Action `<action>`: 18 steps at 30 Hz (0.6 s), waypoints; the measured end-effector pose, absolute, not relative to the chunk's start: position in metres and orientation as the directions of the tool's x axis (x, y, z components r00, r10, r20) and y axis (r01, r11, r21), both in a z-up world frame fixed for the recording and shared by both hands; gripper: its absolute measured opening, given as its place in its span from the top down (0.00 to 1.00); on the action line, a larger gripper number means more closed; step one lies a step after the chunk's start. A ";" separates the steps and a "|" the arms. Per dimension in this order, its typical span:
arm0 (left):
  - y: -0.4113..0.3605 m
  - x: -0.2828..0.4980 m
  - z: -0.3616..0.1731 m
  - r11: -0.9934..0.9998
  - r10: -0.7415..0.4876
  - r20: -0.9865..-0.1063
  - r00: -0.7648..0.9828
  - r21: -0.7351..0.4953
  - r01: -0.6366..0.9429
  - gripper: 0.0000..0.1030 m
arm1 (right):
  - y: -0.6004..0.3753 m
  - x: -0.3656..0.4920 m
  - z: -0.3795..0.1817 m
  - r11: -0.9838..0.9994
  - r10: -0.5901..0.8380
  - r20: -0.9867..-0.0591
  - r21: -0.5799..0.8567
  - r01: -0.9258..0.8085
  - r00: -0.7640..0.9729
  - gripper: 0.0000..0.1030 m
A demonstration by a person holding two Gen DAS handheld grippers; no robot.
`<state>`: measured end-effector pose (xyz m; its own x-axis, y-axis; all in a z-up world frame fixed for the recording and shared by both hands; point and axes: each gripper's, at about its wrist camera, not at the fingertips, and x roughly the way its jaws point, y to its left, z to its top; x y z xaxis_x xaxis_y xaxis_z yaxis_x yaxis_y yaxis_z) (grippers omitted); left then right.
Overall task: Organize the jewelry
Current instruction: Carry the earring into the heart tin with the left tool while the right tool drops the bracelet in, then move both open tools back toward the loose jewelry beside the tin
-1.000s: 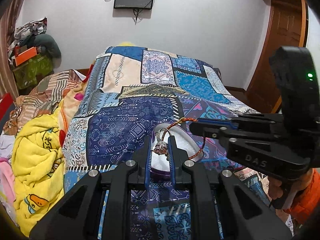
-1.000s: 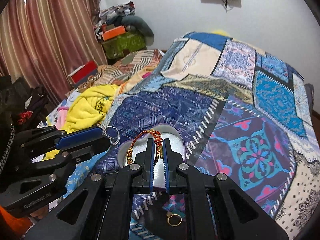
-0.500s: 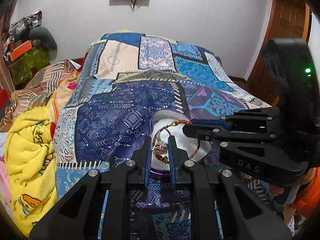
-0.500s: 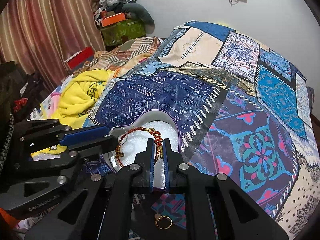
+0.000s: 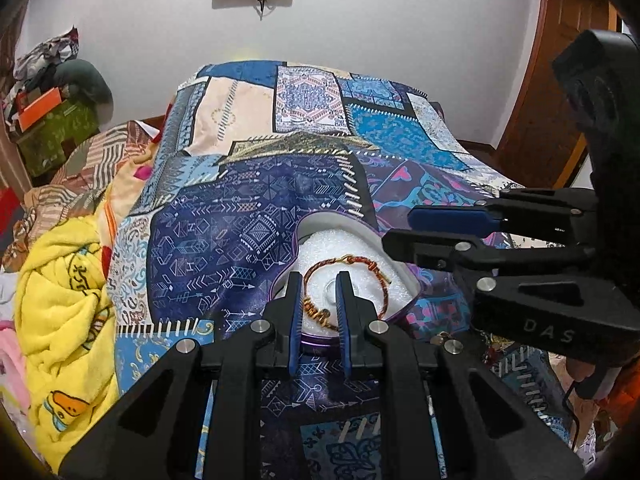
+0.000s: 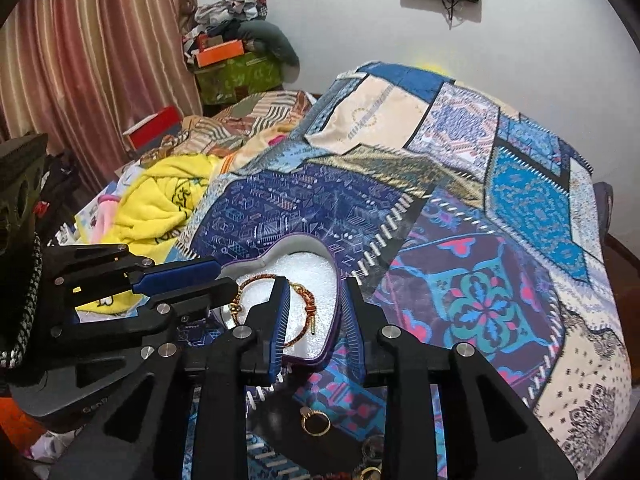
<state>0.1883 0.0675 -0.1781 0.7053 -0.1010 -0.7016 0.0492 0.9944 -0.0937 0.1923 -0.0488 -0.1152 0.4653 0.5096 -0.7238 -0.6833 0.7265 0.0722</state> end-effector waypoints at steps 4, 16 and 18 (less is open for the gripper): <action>0.064 0.183 -0.166 0.995 -0.101 -0.687 0.720 -0.089 0.054 0.86 | -0.059 0.183 -0.101 0.740 0.507 -0.702 0.058 -0.670 0.499 0.77; 0.048 0.162 -0.130 0.994 -0.107 -0.648 0.754 -0.081 0.071 0.85 | -0.102 0.157 -0.071 0.793 0.496 -0.646 0.064 -0.606 0.580 0.77; 0.043 0.158 -0.126 0.994 -0.107 -0.644 0.757 -0.077 0.075 0.78 | -0.112 0.153 -0.069 0.804 0.488 -0.642 0.066 -0.591 0.591 0.77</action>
